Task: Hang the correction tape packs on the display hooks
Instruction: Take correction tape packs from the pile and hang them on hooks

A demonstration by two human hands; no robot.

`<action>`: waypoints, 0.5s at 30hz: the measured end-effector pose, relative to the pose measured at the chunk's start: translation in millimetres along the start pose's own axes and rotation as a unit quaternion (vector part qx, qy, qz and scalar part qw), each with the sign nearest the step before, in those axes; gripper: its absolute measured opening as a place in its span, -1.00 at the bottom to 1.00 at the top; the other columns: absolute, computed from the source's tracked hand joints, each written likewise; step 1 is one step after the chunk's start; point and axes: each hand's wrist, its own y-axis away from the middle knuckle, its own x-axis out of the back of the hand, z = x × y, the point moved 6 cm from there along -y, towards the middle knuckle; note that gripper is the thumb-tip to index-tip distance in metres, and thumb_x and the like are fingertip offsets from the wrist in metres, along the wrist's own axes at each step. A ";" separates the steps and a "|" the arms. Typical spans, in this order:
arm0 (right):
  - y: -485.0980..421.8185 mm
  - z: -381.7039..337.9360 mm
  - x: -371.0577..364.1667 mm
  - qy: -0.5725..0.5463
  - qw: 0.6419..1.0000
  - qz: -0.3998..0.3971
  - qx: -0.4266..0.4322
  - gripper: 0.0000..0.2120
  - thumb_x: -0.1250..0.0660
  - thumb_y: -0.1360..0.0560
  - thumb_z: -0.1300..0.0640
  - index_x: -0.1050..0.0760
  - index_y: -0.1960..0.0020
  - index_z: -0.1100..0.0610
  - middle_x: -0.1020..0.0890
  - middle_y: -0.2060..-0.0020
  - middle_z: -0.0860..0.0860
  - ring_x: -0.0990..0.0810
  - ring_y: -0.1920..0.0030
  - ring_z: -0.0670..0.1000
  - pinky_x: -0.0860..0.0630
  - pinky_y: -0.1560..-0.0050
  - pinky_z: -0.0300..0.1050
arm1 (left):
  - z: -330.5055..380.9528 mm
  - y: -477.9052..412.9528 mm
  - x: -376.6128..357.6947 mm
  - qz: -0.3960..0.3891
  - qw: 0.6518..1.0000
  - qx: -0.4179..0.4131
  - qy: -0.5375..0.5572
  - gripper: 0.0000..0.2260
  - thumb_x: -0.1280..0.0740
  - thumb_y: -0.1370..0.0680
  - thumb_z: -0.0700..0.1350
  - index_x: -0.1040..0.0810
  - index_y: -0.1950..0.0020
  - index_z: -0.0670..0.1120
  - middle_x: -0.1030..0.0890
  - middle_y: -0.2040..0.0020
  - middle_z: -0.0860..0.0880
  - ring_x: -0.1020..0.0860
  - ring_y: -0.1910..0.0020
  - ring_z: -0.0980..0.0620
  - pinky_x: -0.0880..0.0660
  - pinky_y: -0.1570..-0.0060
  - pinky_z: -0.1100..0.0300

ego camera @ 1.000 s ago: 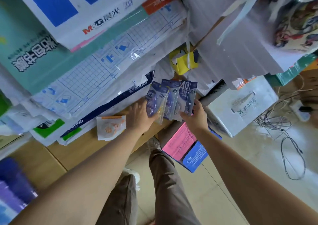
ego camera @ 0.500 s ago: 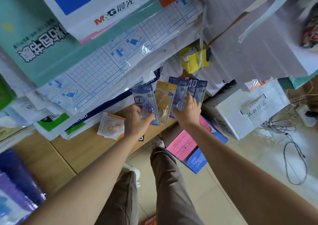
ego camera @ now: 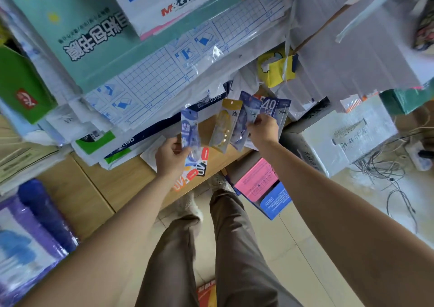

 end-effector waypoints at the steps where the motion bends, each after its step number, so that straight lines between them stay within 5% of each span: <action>1: 7.1 0.3 4.0 -0.001 1.000 0.017 0.005 -0.90 -0.28 -0.52 0.24 -0.50 0.14 0.25 -0.57 0.26 0.13 -0.49 0.23 0.11 -0.33 0.25 -0.12 | -2.4 3.2 5.3 -0.007 1.000 -0.003 -0.006 -0.86 -0.46 -0.54 -0.08 -0.60 -0.02 -0.11 -0.67 0.14 0.00 -0.69 0.15 -0.03 -0.64 0.13 -0.02; 7: 82.5 0.9 51.1 -0.044 0.986 0.149 0.065 -0.85 -0.25 -0.54 0.19 -0.45 0.17 0.25 -0.53 0.32 0.05 -0.44 0.28 0.10 -0.26 0.27 -0.09 | -12.3 48.8 34.8 -0.035 0.997 0.003 0.070 -0.94 -0.34 -0.63 -0.18 -0.61 -0.03 -0.08 -0.67 0.01 -0.10 -0.65 0.14 0.04 -0.52 0.25 0.25; 11: 142.1 -4.9 82.4 -0.110 0.982 0.123 0.088 -0.79 -0.29 -0.51 0.22 -0.41 0.21 0.35 -0.42 0.39 0.01 -0.31 0.35 -0.06 -0.28 0.33 -0.12 | -4.0 94.1 69.8 -0.021 0.992 -0.009 0.120 -0.91 -0.32 -0.62 -0.23 -0.62 -0.05 -0.13 -0.70 0.03 -0.16 -0.63 0.10 -0.03 -0.52 0.10 0.09; 15: 191.1 -34.3 119.1 -0.157 0.976 0.094 0.121 -0.78 -0.34 -0.49 0.18 -0.44 0.22 0.33 -0.43 0.39 0.07 -0.31 0.35 -0.07 -0.28 0.34 -0.13 | 29.4 138.9 111.9 0.012 0.990 -0.050 0.128 -0.90 -0.32 -0.59 -0.17 -0.61 -0.01 -0.16 -0.68 0.13 -0.06 -0.62 0.18 0.07 -0.50 0.16 0.13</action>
